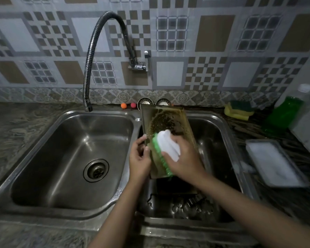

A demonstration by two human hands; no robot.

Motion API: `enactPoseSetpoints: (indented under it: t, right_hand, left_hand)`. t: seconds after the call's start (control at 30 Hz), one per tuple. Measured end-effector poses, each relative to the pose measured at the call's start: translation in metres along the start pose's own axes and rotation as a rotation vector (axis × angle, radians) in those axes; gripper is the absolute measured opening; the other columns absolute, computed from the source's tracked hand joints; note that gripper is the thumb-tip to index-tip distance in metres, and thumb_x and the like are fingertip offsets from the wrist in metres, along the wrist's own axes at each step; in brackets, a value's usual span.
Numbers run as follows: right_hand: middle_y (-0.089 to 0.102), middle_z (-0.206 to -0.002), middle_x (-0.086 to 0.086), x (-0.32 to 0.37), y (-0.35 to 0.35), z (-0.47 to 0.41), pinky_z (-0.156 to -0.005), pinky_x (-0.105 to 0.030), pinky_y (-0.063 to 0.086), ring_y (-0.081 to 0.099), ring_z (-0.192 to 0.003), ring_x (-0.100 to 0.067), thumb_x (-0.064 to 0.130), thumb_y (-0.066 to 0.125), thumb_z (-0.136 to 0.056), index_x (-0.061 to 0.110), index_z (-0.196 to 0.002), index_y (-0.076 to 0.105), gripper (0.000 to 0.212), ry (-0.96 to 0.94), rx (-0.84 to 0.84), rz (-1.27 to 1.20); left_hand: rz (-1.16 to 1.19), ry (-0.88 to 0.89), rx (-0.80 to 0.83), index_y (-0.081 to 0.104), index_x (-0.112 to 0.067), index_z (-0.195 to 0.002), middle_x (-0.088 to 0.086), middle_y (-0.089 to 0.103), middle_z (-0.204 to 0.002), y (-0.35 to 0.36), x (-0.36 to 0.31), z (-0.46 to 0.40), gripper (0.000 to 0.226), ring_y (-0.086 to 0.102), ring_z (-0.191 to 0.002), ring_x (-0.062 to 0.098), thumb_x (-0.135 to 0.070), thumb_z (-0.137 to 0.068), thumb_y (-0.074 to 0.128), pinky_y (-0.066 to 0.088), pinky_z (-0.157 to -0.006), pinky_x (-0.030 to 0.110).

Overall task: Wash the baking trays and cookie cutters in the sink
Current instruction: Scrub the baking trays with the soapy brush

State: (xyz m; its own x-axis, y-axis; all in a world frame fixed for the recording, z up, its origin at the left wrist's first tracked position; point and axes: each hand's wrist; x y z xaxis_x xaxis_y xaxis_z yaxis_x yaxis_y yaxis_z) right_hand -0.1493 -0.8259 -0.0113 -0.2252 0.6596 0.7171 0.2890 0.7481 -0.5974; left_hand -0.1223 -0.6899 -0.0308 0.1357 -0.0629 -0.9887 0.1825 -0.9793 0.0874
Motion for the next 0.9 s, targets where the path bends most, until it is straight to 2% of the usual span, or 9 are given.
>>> enactPoseSetpoints:
  t: [0.07,0.13,0.27,0.37,0.43,0.53,0.7,0.8,0.9]
  right_hand:
    - [0.062,-0.113,-0.011,-0.013,-0.008,-0.025,-0.076,-0.021,0.037,0.058,-0.103,-0.026,0.029,0.073,-0.078,0.010,-0.121,0.055,0.051,0.068,-0.093,0.052]
    - [0.062,-0.115,-0.012,-0.009,-0.011,-0.049,-0.080,-0.025,0.040,0.058,-0.106,-0.028,0.029,0.072,-0.078,0.008,-0.120,0.054,0.050,0.096,-0.159,0.051]
    - [0.062,-0.112,-0.012,0.012,0.013,-0.012,-0.088,-0.036,0.047,0.058,-0.104,-0.027,0.032,0.069,-0.076,0.008,-0.120,0.054,0.053,-0.010,-0.021,-0.036]
    - [0.061,-0.116,-0.012,-0.017,-0.003,-0.007,-0.085,-0.031,0.046,0.058,-0.106,-0.026,0.030,0.071,-0.080,0.009,-0.126,0.052,0.054,0.034,-0.030,0.009]
    - [0.060,-0.118,-0.013,-0.031,-0.015,-0.026,-0.081,-0.029,0.044,0.058,-0.108,-0.029,0.031,0.070,-0.081,0.010,-0.127,0.051,0.055,0.162,-0.121,0.049]
    - [0.060,-0.118,-0.009,-0.005,0.000,-0.016,-0.084,-0.030,0.046,0.057,-0.106,-0.023,0.030,0.071,-0.080,0.012,-0.126,0.051,0.054,0.120,-0.124,-0.042]
    - [0.059,-0.118,-0.007,-0.023,-0.010,-0.003,-0.082,-0.035,0.051,0.057,-0.105,-0.022,0.032,0.071,-0.081,0.015,-0.127,0.049,0.053,0.097,-0.065,-0.016]
    - [0.057,-0.122,-0.010,-0.043,-0.028,-0.034,-0.078,-0.029,0.044,0.055,-0.110,-0.026,0.032,0.069,-0.082,0.013,-0.128,0.048,0.054,0.196,-0.141,0.005]
    - [0.060,-0.120,-0.008,-0.026,-0.023,-0.061,-0.079,-0.024,0.037,0.056,-0.108,-0.023,0.032,0.071,-0.081,0.012,-0.124,0.051,0.052,0.141,-0.188,-0.001]
  left_hand:
    - [0.002,0.004,0.059,0.056,-0.020,-0.113,-0.014,0.061,-0.107,0.002,0.000,0.009,0.035,0.059,-0.094,-0.002,0.007,-0.090,0.049,0.047,-0.084,0.014]
    - [0.003,0.017,0.106,0.056,-0.029,-0.112,-0.007,0.062,-0.117,0.011,0.001,0.015,0.037,0.060,-0.105,0.006,0.000,-0.089,0.053,0.048,-0.091,0.022]
    - [0.079,-0.057,0.005,0.056,-0.030,-0.107,0.005,0.064,-0.107,0.008,-0.001,0.006,0.043,0.062,-0.094,0.007,0.009,-0.089,0.050,0.050,-0.088,0.025]
    - [0.048,-0.046,-0.029,0.058,-0.034,-0.108,0.011,0.063,-0.113,-0.008,0.001,-0.001,0.043,0.060,-0.100,0.016,0.004,-0.089,0.053,0.046,-0.095,0.037]
    - [0.043,-0.008,0.007,0.058,-0.034,-0.109,0.009,0.061,-0.123,-0.004,-0.001,0.003,0.040,0.059,-0.112,0.018,-0.001,-0.087,0.054,0.046,-0.099,0.034]
    - [0.109,-0.027,0.029,0.057,-0.028,-0.109,0.001,0.061,-0.122,0.010,-0.005,0.009,0.043,0.059,-0.111,0.004,0.009,-0.089,0.049,0.047,-0.094,0.020]
    - [0.143,-0.110,-0.018,0.060,-0.034,-0.108,0.011,0.062,-0.121,-0.004,0.007,0.002,0.045,0.059,-0.113,0.023,0.005,-0.090,0.050,0.045,-0.101,0.041]
    - [0.121,-0.089,0.066,0.059,-0.034,-0.110,0.014,0.060,-0.126,0.001,0.004,0.012,0.041,0.057,-0.115,0.025,0.001,-0.089,0.054,0.043,-0.102,0.038]
    - [0.080,-0.016,0.203,0.057,-0.030,-0.111,0.008,0.060,-0.126,0.015,0.001,0.025,0.034,0.054,-0.122,0.026,-0.009,-0.085,0.053,0.039,-0.108,0.049]
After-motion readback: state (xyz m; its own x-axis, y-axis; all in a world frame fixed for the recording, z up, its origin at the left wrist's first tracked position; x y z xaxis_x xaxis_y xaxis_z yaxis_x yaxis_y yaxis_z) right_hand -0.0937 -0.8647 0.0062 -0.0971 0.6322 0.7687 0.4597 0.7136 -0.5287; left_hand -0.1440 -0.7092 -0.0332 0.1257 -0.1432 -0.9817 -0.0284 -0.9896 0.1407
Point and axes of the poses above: each hand's wrist, its own z-axis away from the middle knuckle, its own y-axis out of the palm, x = y × z
